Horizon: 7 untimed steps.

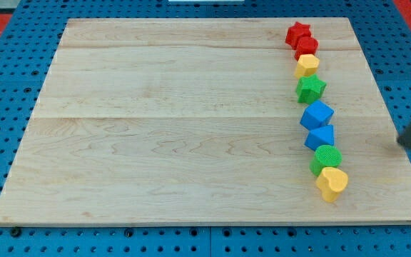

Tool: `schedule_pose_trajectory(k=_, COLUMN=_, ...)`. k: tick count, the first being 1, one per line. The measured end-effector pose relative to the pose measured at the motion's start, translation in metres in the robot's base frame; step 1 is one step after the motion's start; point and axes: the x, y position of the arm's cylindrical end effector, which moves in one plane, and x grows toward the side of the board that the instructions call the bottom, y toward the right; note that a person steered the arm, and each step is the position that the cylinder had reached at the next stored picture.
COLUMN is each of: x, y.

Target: Slide the red star to the top left of the red circle

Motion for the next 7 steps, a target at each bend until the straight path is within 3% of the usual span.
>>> schedule_pose_trajectory(k=2, x=-0.177, y=-0.041)
schedule_pose_trajectory(k=3, x=-0.243, y=-0.051)
schedule_pose_trajectory(k=4, x=-0.219, y=-0.117)
schedule_pose_trajectory(k=5, x=-0.182, y=-0.125)
schedule_pose_trajectory(k=7, x=-0.192, y=-0.126)
